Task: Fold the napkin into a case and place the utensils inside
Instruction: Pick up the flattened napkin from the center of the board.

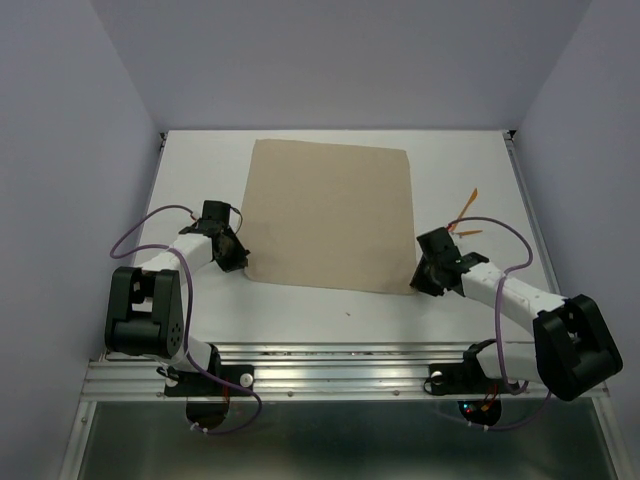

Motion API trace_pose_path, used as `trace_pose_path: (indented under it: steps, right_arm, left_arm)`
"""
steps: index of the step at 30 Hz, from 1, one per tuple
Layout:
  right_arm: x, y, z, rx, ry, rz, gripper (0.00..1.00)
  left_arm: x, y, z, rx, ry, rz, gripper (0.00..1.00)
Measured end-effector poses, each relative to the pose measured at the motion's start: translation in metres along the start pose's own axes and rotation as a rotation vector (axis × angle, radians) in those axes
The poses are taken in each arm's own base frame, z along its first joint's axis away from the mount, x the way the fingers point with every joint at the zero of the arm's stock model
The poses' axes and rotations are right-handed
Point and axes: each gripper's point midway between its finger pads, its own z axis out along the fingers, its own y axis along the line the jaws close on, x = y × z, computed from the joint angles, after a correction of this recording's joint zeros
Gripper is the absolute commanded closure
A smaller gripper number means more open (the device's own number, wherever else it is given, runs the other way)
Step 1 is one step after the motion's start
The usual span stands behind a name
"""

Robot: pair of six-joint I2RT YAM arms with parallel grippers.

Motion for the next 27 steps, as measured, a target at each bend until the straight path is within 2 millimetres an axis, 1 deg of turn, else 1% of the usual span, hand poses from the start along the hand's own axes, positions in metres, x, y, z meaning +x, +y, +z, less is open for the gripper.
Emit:
trace_pose_path:
  steps: [2, 5, 9, 15, 20, 23, 25, 26, 27]
  right_arm:
    - [0.006, -0.004, 0.002, 0.007, 0.014, 0.003, 0.46]
    - [0.007, 0.000, 0.002, -0.010, 0.014, 0.015, 0.44]
    - [0.006, 0.002, 0.002, -0.021, 0.013, 0.029, 0.44]
    - [0.010, 0.010, 0.002, -0.063, 0.030, 0.037, 0.48]
    - [0.013, 0.022, 0.005, -0.104, 0.032, 0.022, 0.52]
    - [0.015, 0.029, 0.008, -0.121, 0.034, 0.017, 0.60]
    - [0.015, 0.033, 0.010, -0.131, 0.034, 0.015, 0.62]
    - [0.015, 0.037, 0.011, -0.140, 0.032, 0.014, 0.67]
    - [0.015, 0.040, 0.012, -0.145, 0.032, 0.012, 0.67]
  left_arm:
    - [0.000, 0.000, 0.000, 0.000, 0.000, 0.000, 1.00]
    - [0.000, 0.000, 0.000, 0.000, 0.000, 0.000, 1.00]
    - [0.000, 0.000, 0.000, 0.000, 0.000, 0.000, 1.00]
    - [0.000, 0.000, 0.000, 0.000, 0.000, 0.001, 1.00]
    - [0.000, 0.000, 0.000, 0.001, 0.000, 0.001, 1.00]
    - [0.001, -0.001, 0.000, 0.002, 0.001, 0.004, 1.00]
    - [0.001, -0.002, 0.000, 0.004, 0.002, 0.006, 1.00]
    - [0.002, -0.002, 0.000, 0.004, 0.003, 0.006, 1.00]
    - [0.002, -0.002, 0.000, 0.005, 0.004, 0.006, 1.00]
